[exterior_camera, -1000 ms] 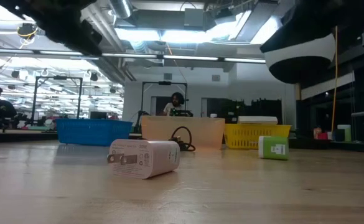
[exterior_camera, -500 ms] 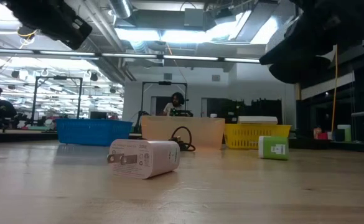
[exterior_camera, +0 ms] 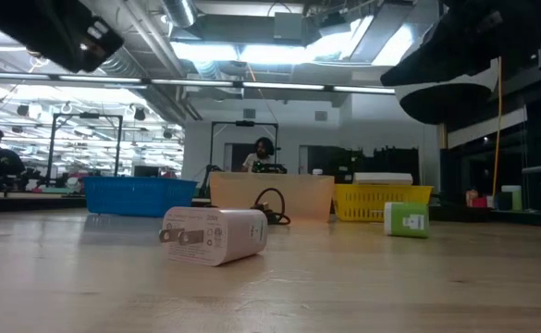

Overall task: Pick and place items into bin
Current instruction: Put the blue charger cable into the orange bin

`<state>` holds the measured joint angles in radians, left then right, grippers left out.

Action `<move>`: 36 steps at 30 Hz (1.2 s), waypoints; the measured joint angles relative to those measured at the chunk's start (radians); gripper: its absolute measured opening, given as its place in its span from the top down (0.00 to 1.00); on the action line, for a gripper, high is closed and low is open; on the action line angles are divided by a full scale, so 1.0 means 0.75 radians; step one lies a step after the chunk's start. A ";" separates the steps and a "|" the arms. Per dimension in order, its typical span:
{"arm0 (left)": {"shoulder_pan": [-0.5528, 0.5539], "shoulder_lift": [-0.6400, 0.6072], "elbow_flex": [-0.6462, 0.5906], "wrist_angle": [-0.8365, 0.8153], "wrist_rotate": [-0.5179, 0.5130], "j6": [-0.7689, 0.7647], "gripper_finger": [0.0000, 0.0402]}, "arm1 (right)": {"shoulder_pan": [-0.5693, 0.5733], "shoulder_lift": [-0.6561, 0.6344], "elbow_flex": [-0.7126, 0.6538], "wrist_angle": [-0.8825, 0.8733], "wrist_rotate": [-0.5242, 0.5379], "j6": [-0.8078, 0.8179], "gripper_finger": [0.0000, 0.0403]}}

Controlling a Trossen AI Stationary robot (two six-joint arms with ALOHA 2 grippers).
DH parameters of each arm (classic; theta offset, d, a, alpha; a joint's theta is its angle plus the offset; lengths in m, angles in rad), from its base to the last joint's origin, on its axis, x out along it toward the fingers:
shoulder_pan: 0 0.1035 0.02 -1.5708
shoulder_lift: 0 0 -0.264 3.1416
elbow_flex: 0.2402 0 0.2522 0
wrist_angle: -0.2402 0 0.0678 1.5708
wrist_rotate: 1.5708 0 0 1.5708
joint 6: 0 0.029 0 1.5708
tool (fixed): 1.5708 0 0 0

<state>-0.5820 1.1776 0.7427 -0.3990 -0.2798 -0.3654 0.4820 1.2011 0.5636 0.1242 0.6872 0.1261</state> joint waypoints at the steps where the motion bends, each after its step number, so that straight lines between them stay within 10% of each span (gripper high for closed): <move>1: -0.009 0.032 0.040 -0.039 -0.019 -0.004 0.99 | 0.000 0.000 0.000 0.001 0.000 0.000 0.99; 22: -0.097 0.311 0.385 -0.435 -0.023 -0.125 0.98 | -0.001 0.000 0.000 0.004 0.000 -0.003 0.99; 36: -0.097 0.311 0.386 -0.496 -0.102 -0.126 0.72 | -0.001 0.000 0.000 0.004 0.000 -0.008 0.99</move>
<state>-0.6548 1.4109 1.0321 -0.7711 -0.3560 -0.4597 0.4816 1.2011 0.5636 0.1272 0.6869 0.1200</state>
